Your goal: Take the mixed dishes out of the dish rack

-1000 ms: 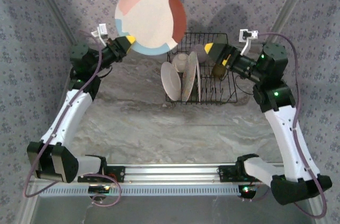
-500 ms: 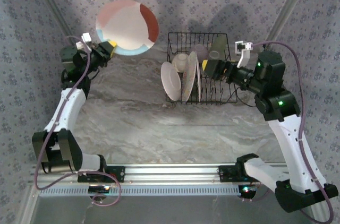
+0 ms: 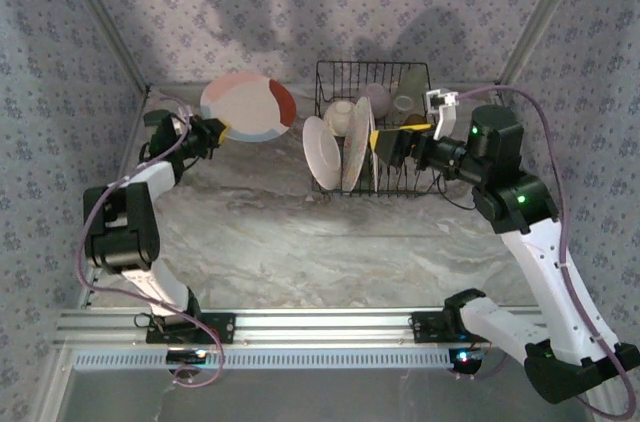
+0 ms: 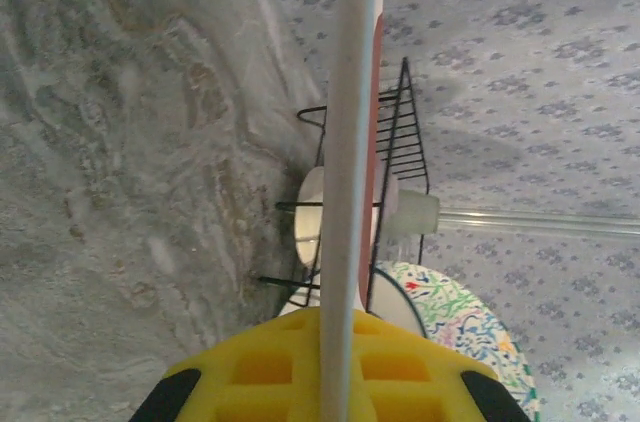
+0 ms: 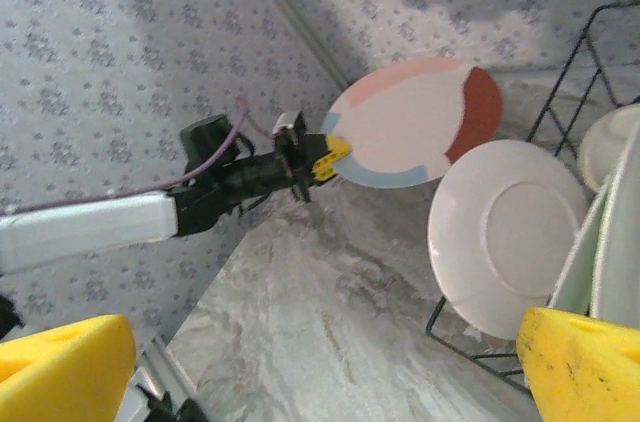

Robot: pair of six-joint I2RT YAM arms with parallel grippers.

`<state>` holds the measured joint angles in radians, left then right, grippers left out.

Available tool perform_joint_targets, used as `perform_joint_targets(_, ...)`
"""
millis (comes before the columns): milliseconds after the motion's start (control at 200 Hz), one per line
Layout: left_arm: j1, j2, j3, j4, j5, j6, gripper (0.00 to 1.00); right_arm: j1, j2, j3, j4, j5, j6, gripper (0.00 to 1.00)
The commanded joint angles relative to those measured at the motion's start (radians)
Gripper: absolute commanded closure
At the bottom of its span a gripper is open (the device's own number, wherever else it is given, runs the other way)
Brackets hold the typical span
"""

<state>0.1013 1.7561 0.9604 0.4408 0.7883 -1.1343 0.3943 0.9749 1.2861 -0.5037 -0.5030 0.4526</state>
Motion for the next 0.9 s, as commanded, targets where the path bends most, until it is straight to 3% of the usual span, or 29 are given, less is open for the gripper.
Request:
perform_joint_targets(0,0.007,0.048,0.034,0.139,0.081,0.027,1.0,0.028,-0.019,-0.011,0.024,-0.048,-0.026,0.0)
perform_joint_targets(894,0.034,0.3,0.175,0.109,0.109,0.103,1.0,0.209,0.034,0.05,-0.217,0.148,-0.117,0.0)
